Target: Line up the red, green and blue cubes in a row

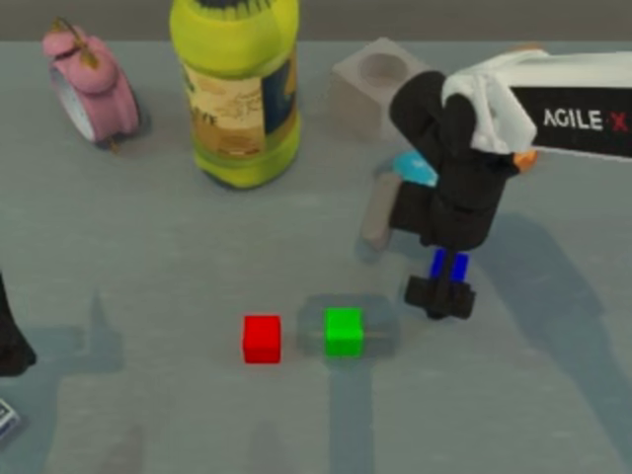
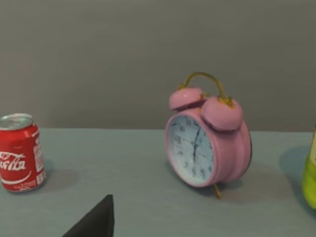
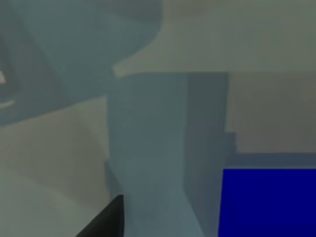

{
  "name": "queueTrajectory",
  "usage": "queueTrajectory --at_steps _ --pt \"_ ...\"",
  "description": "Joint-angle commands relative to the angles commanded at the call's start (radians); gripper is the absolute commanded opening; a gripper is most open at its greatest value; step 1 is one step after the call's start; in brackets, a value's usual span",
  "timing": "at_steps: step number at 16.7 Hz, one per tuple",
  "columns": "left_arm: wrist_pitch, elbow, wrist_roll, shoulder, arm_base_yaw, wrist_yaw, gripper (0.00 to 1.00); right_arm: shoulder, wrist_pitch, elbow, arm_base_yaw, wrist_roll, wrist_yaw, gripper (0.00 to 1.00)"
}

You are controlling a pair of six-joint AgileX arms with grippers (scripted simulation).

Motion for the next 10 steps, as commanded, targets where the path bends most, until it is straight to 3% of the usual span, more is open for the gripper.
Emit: queueTrajectory --at_steps 8,10 --pt "0.0 0.0 0.0 0.0 0.0 0.0 1.0 0.0 0.0 0.0 0.0 0.0 0.0 0.02" --pt "0.0 0.0 0.0 0.0 0.0 0.0 1.0 0.0 0.0 0.0 0.0 0.0 0.0 0.0"
